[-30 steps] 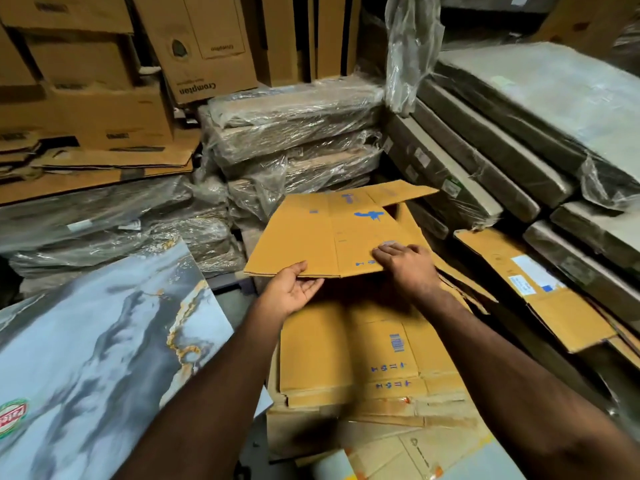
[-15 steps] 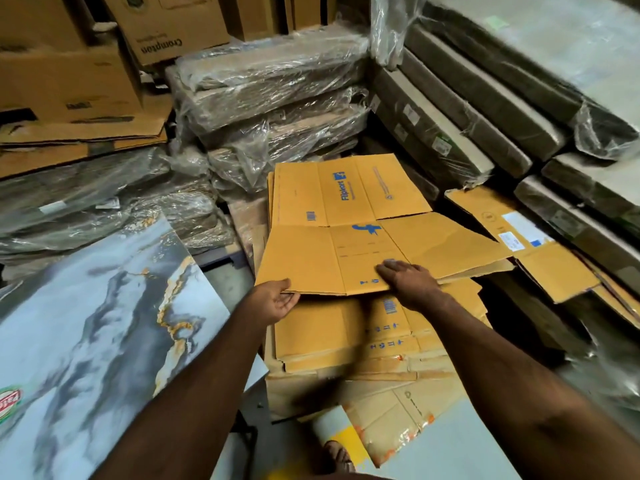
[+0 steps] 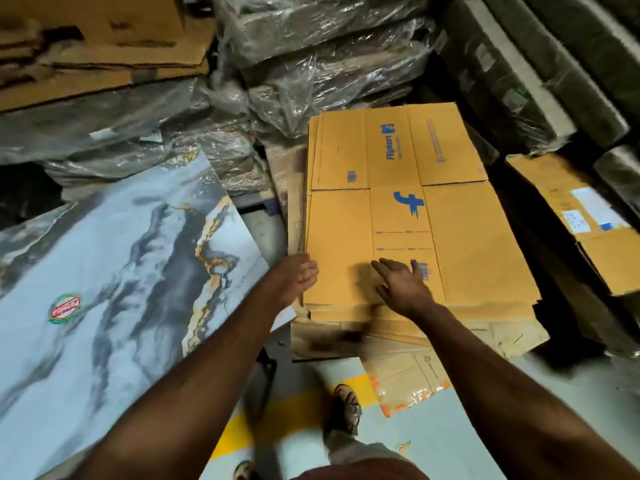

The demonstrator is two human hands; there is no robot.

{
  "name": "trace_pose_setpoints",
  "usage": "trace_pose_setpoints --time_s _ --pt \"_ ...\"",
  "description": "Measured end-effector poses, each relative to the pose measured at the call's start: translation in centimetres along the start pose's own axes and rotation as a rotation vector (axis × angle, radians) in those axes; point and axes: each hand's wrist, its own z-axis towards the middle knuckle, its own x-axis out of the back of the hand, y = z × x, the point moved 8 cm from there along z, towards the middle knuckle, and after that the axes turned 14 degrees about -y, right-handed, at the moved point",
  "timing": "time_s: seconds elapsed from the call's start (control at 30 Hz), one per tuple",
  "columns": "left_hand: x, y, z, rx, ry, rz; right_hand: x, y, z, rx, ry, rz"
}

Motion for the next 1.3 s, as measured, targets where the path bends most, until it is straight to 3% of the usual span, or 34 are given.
trace_pose_setpoints --time_s 0.23,0.4,0.53,0.9,1.13,1.3 --pt "8.9 3.5 -9.6 -0.353 -0.009 0.162 3.4 -14.5 -1.3 0.289 0.257 -0.059" --pt "17.1 3.4 -21.1 -0.443 0.197 0.121 3.5 -28.6 -3.3 0.516 0.395 -0.066" --pt "25.4 0.0 -30.9 -0.442 0.284 0.042 -2.1 -41.4 -6.7 0.689 0.371 -0.043" --pt "46.5 -13.9 -56.6 -0.584 0.792 -0.222 -18.0 -70.5 -15.9 1.128 0.155 -0.157" --pt "53.5 -24.2 -63.9 -0.549 1.069 -0.521 -29.2 -84.0 -19.8 1.447 -0.249 -0.423" --pt "56.5 -32.4 -69.5 -0.559 1.285 -0.746 -37.1 -91.0 -22.4 1.498 -0.479 -0.443"
